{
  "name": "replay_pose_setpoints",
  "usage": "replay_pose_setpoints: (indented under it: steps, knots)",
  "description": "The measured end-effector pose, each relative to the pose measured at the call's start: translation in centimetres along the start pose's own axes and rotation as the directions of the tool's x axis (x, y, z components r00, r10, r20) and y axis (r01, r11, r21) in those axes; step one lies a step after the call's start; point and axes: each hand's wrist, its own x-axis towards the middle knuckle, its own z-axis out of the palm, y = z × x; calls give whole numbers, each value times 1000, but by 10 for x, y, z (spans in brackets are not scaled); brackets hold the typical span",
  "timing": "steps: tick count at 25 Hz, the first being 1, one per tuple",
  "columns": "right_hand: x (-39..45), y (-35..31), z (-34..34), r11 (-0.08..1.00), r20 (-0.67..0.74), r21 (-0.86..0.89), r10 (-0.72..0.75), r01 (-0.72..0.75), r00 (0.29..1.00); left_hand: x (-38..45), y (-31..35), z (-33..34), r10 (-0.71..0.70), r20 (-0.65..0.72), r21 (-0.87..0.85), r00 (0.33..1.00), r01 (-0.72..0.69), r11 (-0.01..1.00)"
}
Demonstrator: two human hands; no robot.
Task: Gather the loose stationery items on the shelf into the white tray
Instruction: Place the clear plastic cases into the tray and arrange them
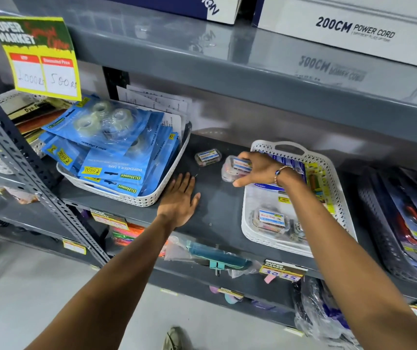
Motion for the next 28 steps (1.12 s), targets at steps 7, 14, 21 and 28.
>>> replay_pose_setpoints:
  steps: [7,14,21,28]
  knots:
    - [-31,70,7,958,62,-130,264,-254,963,0,1,0,-9,47,-31,999,11,999]
    - [-31,86,31,950,59,-126,293,-284,954,0,1,-2,-23,63,-18,998,24,1000]
    - [-25,88,42,957,41,-140,261,-253,964,0,0,-1,-17,53,-51,998,20,998]
    - [-28,85,38,950,62,-142,290,-279,955,1,-1,-1,-19,52,-62,998,22,998]
